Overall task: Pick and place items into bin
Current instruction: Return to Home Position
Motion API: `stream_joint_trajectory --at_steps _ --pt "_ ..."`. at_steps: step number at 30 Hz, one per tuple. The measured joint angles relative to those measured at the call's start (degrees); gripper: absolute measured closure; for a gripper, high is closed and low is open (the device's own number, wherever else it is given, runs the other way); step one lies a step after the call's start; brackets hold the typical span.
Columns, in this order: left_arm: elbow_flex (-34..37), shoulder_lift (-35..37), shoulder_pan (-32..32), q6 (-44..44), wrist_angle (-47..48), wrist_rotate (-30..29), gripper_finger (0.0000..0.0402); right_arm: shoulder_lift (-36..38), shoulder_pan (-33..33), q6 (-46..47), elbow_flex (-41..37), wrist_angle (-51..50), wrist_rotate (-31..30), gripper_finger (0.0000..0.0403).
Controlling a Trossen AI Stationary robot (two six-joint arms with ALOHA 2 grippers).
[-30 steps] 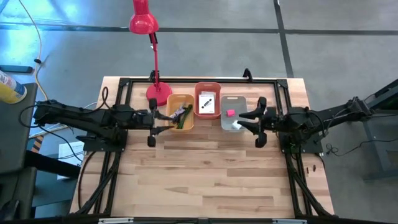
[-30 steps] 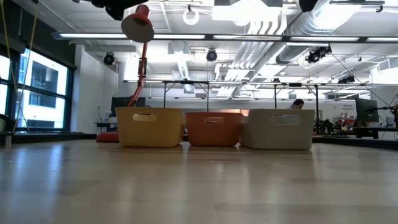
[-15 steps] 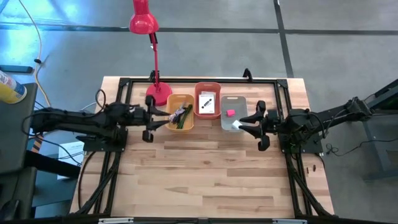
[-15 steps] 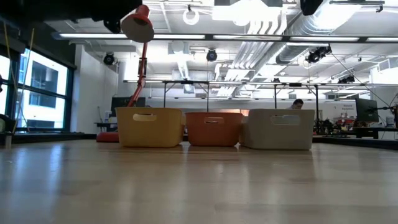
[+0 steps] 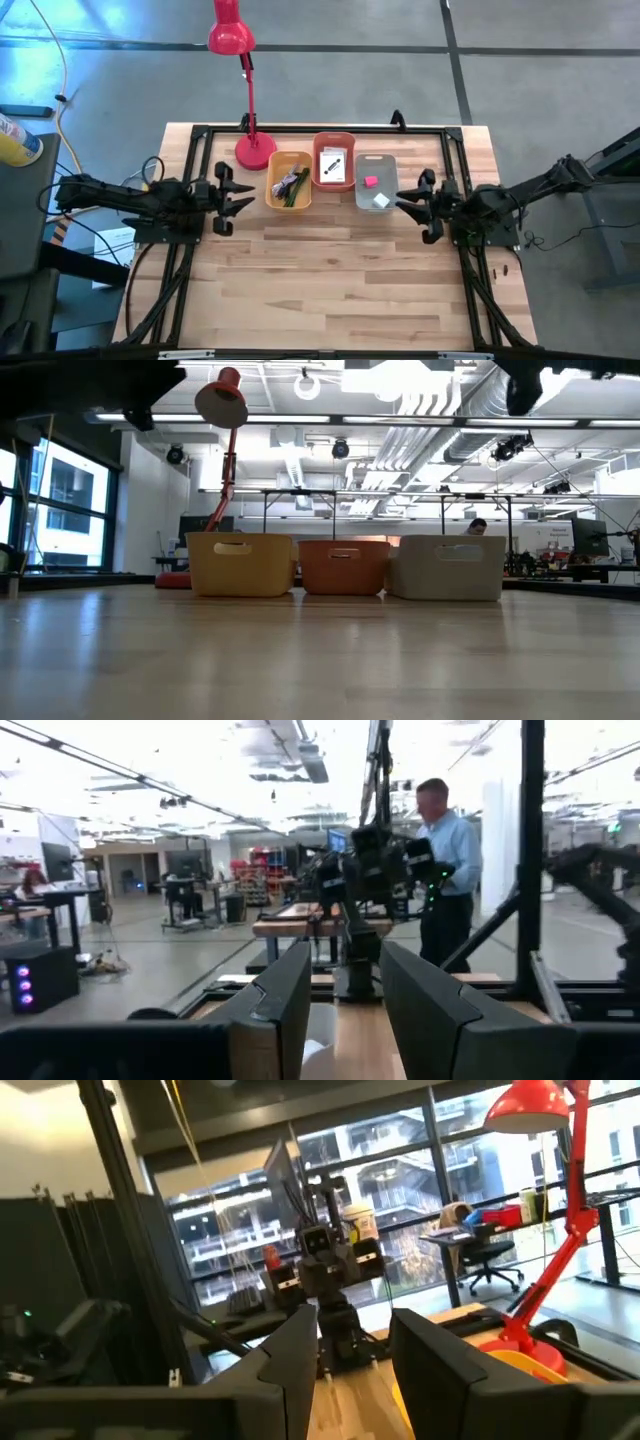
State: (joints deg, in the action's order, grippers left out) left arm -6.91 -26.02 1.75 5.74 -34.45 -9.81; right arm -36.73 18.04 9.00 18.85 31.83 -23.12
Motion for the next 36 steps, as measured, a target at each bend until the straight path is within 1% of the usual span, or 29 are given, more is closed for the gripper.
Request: stream_joint_trajectory --at_steps 2,5,8,12,15,18,21,23,27,31,33,36 --pt "1.5 3.1 -1.6 0.0 0.5 -1.7 0.0291 2.0 1.7 0.0 -3.1 3.0 -2.2 0.0284" --pt "3.7 7.7 -2.9 0.8 0.6 -4.7 0.0291 4.3 4.1 -0.2 -6.1 4.4 -6.0 0.0284" --pt "5.2 12.1 -2.9 1.6 1.2 -4.8 0.0291 6.3 5.8 -1.3 -8.2 5.8 -8.8 0.0284" --pt "6.0 17.1 -2.9 1.6 5.9 -4.8 0.0291 10.2 6.5 -0.6 -11.8 6.6 -9.4 0.0284" --pt "6.0 20.2 -2.9 1.6 9.1 -4.9 0.0291 14.4 6.5 1.4 -15.2 6.6 -8.6 0.0284" --pt "6.0 22.7 -2.9 1.7 11.0 -4.9 0.0291 19.0 6.5 1.6 -18.2 6.8 -8.9 0.0284" --pt "6.0 24.4 -2.9 1.7 12.4 -4.9 0.0291 23.7 5.2 1.3 -18.2 1.6 -10.1 0.0284" --pt "6.0 24.8 -2.9 1.7 12.6 -4.9 0.0291 26.5 3.0 3.0 -18.1 -2.7 -8.5 0.0284" --pt "6.0 24.9 -2.9 1.8 13.5 -4.9 0.0291 31.4 -3.1 9.8 -18.1 -12.5 -0.1 0.0284" --pt "6.0 24.8 -2.9 1.8 15.0 -4.9 0.0291 35.2 -7.9 11.0 -18.1 -14.6 6.4 0.0284" --pt "6.0 24.8 -2.9 2.5 15.6 -4.5 0.0291 36.7 -9.0 10.4 -18.3 -15.4 7.2 0.0284" --pt "6.0 24.8 -2.9 3.2 17.2 -2.4 0.0291 36.5 -9.5 11.5 -18.3 -19.0 7.0 0.0284"
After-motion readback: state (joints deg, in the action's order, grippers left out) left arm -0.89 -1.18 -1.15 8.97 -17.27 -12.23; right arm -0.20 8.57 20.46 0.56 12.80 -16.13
